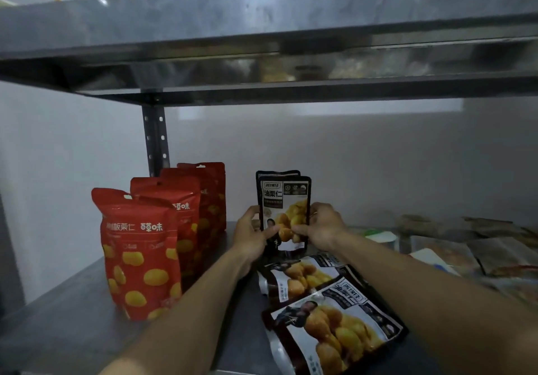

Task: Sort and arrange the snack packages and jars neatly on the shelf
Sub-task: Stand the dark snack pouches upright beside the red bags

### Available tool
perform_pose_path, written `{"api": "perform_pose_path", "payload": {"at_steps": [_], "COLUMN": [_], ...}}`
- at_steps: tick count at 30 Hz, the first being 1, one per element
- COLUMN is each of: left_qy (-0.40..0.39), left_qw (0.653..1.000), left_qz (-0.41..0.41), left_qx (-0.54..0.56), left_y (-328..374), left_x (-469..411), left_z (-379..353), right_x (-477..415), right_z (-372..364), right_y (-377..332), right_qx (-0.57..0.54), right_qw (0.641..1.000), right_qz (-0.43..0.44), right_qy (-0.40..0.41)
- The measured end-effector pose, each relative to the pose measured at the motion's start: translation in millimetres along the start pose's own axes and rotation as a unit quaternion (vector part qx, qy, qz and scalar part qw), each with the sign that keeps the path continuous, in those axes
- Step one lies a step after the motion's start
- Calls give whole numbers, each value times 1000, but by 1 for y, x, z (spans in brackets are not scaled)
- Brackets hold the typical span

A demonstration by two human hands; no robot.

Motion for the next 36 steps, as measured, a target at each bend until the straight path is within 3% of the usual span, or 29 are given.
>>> {"api": "perform_pose_path", "payload": {"at_steps": [12, 24, 32, 34, 36], "left_qy": [37, 26, 127, 54, -80], "left_qw": [999, 1000, 987, 983, 965], "left_qz": [-9, 9, 63, 97, 140], "left_qx": [7, 10, -74, -145, -206], "left_y": [-13, -17, 4, 9, 13], "left_x": [-3, -2, 23, 33, 44], "left_z": [10, 9, 24, 20, 10], "right_x": [-11, -14, 13, 24, 34], "right_z": [-19, -22, 8, 12, 12], "right_y": [4, 6, -18, -22, -26], "right_qx": [14, 36, 120, 159, 198], "right_qw": [999, 999, 992, 987, 980], "right_qz": [0, -3, 29, 26, 12], "right_qy": [-31, -22, 24, 26, 12]}}
Point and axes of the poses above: each hand's wrist, its own x-axis away from the middle knuckle, its own z-axis out of the back of the hand, y = z × x, the point moved 5 cm from there along -x, towards the middle knuckle, and after that the axes turned 10 degrees about -y, right-handed, at the moved point
